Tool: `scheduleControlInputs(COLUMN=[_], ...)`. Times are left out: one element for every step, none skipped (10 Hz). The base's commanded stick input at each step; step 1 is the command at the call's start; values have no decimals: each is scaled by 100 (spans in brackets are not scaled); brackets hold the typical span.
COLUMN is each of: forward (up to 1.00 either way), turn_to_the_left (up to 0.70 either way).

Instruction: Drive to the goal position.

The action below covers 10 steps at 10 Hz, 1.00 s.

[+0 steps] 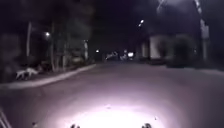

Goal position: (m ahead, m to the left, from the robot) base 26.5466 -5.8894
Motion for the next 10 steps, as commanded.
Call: scheduleControlInputs(forward=[85,85,85,85,85,85,85,85,85,85], turn_to_the_left=[0,0,0,0,0,0,0,0,0,0])
